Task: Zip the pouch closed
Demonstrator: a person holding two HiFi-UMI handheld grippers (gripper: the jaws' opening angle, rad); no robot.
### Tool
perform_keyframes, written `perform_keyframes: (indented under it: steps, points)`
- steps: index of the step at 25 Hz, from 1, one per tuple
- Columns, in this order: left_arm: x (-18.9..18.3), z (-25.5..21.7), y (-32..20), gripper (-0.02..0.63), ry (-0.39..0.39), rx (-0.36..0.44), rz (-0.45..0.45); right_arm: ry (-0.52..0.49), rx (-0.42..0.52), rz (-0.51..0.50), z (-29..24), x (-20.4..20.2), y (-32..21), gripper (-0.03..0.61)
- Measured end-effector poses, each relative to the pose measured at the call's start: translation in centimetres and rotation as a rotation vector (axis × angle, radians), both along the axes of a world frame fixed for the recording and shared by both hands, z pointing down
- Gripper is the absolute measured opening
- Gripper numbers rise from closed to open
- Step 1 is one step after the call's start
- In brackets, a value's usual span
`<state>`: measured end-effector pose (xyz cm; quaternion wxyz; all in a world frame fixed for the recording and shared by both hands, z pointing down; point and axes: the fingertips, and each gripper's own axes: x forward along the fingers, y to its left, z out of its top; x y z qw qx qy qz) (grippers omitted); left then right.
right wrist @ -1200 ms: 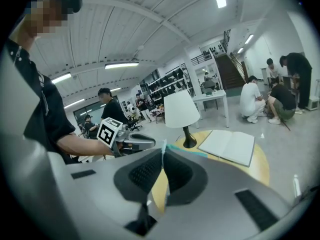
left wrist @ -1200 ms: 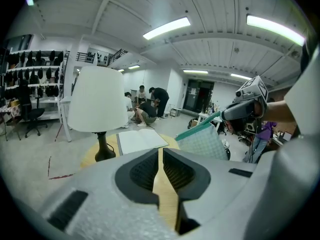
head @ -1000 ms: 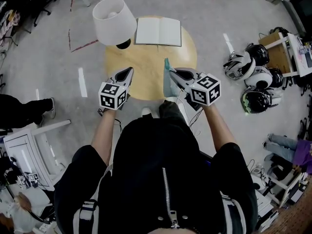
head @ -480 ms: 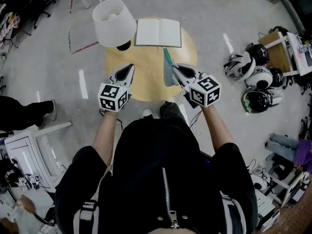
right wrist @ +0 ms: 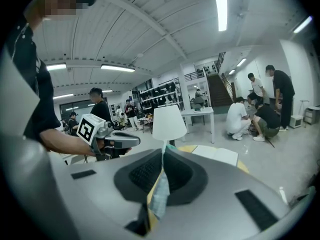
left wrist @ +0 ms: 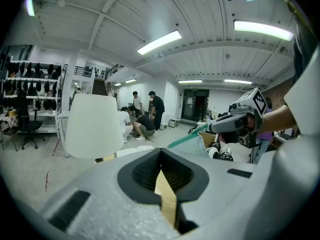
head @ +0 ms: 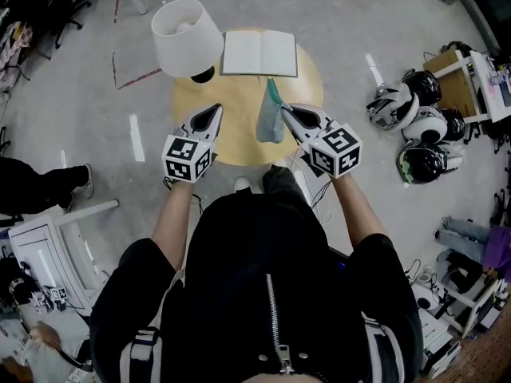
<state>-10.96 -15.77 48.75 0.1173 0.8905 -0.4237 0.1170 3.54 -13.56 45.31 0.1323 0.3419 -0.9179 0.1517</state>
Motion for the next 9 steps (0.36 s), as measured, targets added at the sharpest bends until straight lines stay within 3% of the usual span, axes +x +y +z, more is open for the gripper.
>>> perform_keyframes:
  steps: [9]
  points:
    - [-0.26,0.56,0.34,0.005,-0.001,-0.019,0.005,0.02,0.009,-0.022,-0.33,-0.04,0.14,0.017]
